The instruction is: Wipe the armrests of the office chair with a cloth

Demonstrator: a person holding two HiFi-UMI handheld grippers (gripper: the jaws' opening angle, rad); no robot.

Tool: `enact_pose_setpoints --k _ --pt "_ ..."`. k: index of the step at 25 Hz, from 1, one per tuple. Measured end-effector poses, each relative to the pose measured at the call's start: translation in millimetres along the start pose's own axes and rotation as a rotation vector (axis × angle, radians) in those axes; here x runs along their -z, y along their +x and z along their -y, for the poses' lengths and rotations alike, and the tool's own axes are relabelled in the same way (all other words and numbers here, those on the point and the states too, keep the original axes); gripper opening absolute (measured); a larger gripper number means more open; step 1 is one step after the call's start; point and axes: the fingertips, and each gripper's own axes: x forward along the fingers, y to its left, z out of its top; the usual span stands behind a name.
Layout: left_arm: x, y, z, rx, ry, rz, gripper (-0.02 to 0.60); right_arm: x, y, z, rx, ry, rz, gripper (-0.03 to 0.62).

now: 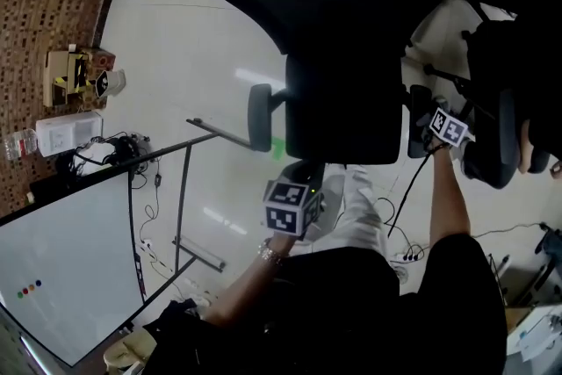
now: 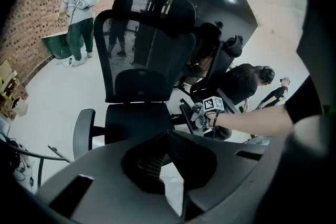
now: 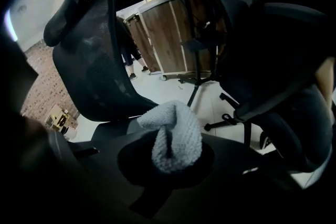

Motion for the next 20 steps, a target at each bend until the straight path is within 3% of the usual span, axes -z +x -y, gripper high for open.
enact_pose_setpoints --k 3,8,10,12,15,20 --pt "-2 -5 -3 -0.007 -0.019 0.009 -0.005 40 -26 23 0.054 0.083 -0.009 0.021" --pt "-11 -9 -1 -0.001 -0.026 0.043 -0.005 142 -74 44 0.173 0.233 -0.176 0.021" --pt "-15 -10 4 0.007 -0.025 0.057 -0.005 176 -93 26 0.154 0.238 -0.255 0.021" --pt "-20 -14 12 0.016 -0.022 0.073 -0.005 196 -111 -9 0.069 0.194 -0.321 0.021" --pt "-31 -19 21 0.030 -0.006 0.119 -0.005 182 -130 -65 -0.056 0.059 -0.298 0.021" --pt "-57 -36 28 0.049 0.024 0.185 -0.005 85 -153 -140 -0.135 -0.142 -0.111 0.021"
